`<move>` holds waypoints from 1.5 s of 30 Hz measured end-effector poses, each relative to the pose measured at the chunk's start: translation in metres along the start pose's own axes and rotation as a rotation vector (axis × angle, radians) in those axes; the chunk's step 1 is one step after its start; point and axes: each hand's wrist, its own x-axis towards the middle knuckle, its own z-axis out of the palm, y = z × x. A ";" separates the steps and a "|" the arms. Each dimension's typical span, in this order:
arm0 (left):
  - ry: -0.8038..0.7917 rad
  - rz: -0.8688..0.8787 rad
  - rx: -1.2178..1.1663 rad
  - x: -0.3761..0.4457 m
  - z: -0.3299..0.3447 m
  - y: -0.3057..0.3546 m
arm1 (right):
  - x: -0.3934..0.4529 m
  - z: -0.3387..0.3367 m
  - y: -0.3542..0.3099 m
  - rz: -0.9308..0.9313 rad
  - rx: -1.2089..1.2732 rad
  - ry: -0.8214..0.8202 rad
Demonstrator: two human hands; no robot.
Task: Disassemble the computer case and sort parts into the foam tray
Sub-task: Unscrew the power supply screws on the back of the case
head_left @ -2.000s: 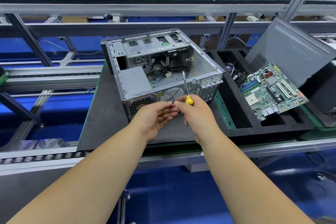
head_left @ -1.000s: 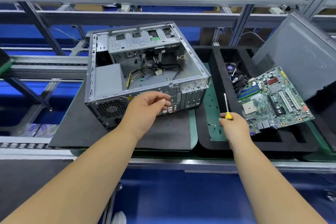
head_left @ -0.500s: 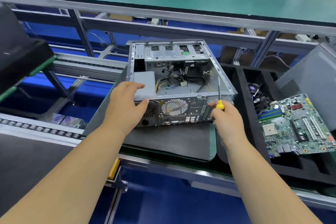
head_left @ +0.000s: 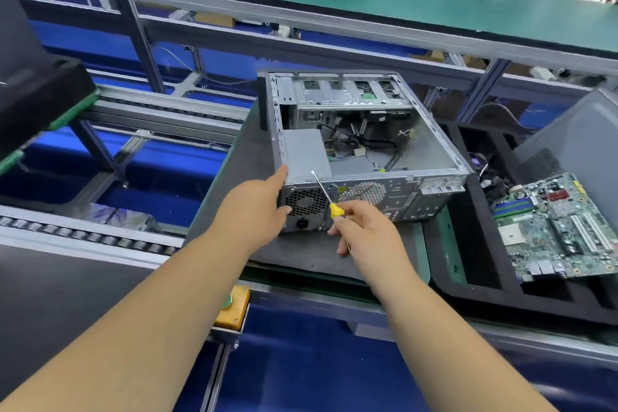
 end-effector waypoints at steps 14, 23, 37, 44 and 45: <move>0.059 -0.339 -0.978 -0.026 0.021 0.009 | -0.040 0.019 -0.002 0.143 0.059 0.101; -0.264 -0.756 -1.566 -0.025 0.023 0.023 | -0.037 0.026 -0.003 0.192 0.065 0.110; -0.245 -0.693 -1.726 -0.021 0.021 0.038 | -0.037 0.025 -0.005 0.210 0.060 0.116; -0.229 -0.699 -1.726 -0.020 0.019 0.038 | -0.039 0.025 -0.009 0.208 0.067 0.120; -0.227 -0.698 -1.727 -0.020 0.019 0.038 | -0.039 0.025 -0.010 0.207 0.071 0.121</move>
